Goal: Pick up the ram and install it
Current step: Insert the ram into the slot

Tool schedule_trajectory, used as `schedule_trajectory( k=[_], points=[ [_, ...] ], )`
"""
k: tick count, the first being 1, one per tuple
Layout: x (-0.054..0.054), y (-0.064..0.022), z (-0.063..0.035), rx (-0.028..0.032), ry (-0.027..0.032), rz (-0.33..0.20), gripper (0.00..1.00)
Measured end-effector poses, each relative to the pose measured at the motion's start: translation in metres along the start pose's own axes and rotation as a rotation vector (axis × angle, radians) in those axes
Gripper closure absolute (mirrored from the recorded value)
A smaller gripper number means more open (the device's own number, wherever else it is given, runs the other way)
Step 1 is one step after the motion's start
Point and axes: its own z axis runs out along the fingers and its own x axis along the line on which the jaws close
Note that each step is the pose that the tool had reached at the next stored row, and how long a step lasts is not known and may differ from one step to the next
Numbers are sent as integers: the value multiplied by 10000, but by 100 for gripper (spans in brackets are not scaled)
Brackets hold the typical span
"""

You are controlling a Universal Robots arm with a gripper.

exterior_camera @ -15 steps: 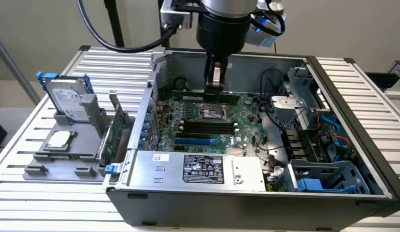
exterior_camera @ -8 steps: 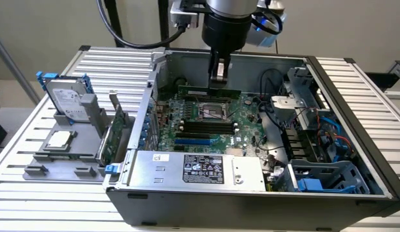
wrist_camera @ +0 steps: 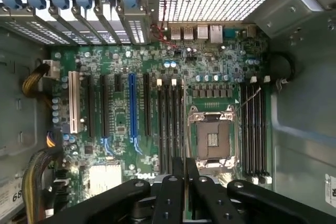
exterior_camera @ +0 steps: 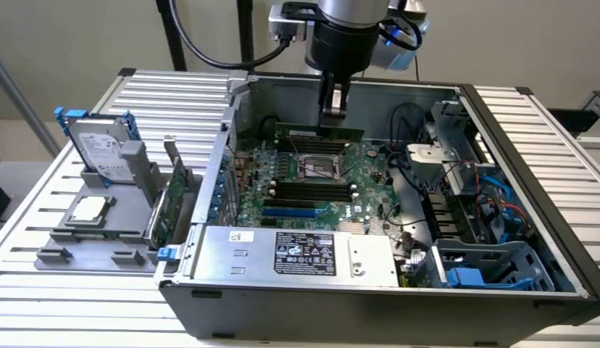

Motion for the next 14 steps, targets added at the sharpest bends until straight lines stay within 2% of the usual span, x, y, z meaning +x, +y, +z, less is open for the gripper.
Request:
schedule_trajectory(
  k=[14],
  points=[
    [0, 0, 0, 0, 1, 0, 100]
  ],
)
